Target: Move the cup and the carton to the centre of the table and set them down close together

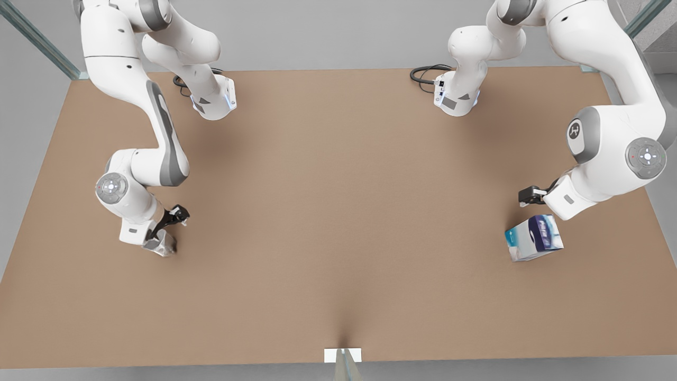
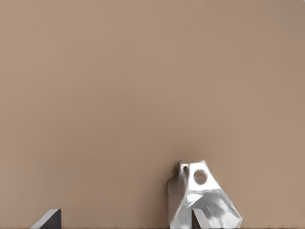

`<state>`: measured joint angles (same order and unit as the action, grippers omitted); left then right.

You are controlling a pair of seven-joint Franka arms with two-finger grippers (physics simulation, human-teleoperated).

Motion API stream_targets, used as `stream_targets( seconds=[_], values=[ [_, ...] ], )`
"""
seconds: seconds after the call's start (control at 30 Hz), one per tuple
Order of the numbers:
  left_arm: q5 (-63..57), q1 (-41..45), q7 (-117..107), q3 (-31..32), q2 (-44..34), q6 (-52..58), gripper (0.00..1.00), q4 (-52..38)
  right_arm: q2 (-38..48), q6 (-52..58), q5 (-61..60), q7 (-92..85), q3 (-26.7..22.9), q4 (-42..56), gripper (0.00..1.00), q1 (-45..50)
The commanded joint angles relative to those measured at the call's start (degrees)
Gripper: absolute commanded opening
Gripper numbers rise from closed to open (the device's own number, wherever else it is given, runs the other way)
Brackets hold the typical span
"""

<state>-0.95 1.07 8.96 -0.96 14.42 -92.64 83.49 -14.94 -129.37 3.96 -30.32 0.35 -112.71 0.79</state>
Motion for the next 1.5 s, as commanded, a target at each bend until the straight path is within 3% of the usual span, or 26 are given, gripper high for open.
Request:
stream_targets(
  seconds=[0.0, 0.53, 0.73, 1.47],
  values=[
    [0.0, 0.0, 0.0, 0.0, 0.0, 0.0, 1.00, 0.0, 0.0, -0.1, 0.0, 0.1, 0.0, -0.1, 1.00, 0.1],
    [0.0, 0.0, 0.1, 0.0, 0.1, 0.6, 1.00, 0.4, -2.8, -5.9, 0.3, -0.7, -2.1, -3.1, 1.00, 1.1],
    [0.0, 0.0, 0.0, 0.0, 0.1, 0.7, 1.00, 0.4, -5.8, -3.3, -0.4, 5.7, -3.8, -2.6, 1.00, 2.6],
    [0.0, 0.0, 0.1, 0.0, 0.4, 0.2, 1.00, 0.4, -9.3, -6.8, -4.7, 4.4, -7.0, -1.6, 1.00, 3.1]
  ],
)
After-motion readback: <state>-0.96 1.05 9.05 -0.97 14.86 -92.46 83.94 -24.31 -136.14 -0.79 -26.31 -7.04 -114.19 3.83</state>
